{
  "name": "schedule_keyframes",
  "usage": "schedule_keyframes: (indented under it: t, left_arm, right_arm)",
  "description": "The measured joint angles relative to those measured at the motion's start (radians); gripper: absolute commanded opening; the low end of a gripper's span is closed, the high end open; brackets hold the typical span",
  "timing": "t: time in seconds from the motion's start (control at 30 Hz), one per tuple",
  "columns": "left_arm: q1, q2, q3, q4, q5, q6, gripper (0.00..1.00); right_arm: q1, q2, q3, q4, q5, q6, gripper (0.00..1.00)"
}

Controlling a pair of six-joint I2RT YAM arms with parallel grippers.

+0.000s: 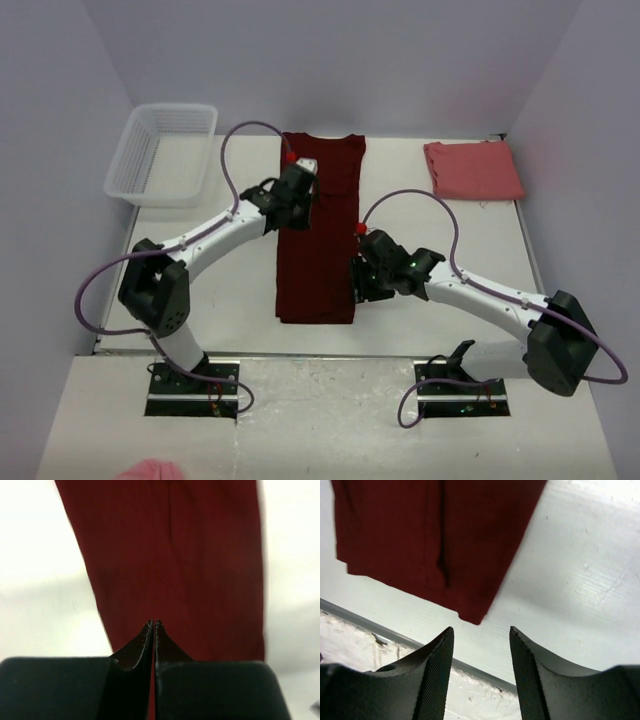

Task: Fold and stack the t-shirts
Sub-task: Rotate the tshirt 90 degrees, then grab the bottom of the folded rectangular tshirt with both arms

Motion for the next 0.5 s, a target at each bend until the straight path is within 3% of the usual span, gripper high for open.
schedule_keyframes:
  t: [0.23,0.5]
  left_arm:
    - [-0.179,-0.174,-0.389,-0.075,-0.114,-0.158,0.00]
    - [-0.282,-0.245,-0.475,-0.092,-0.176,-0.277,0.00]
  right_arm:
    - [0.000,-0.004,-0.080,0.009,-0.005,0.021,0.48]
    - [0.020,0.096,-0.099,0.085,-0.038,0.056,0.44]
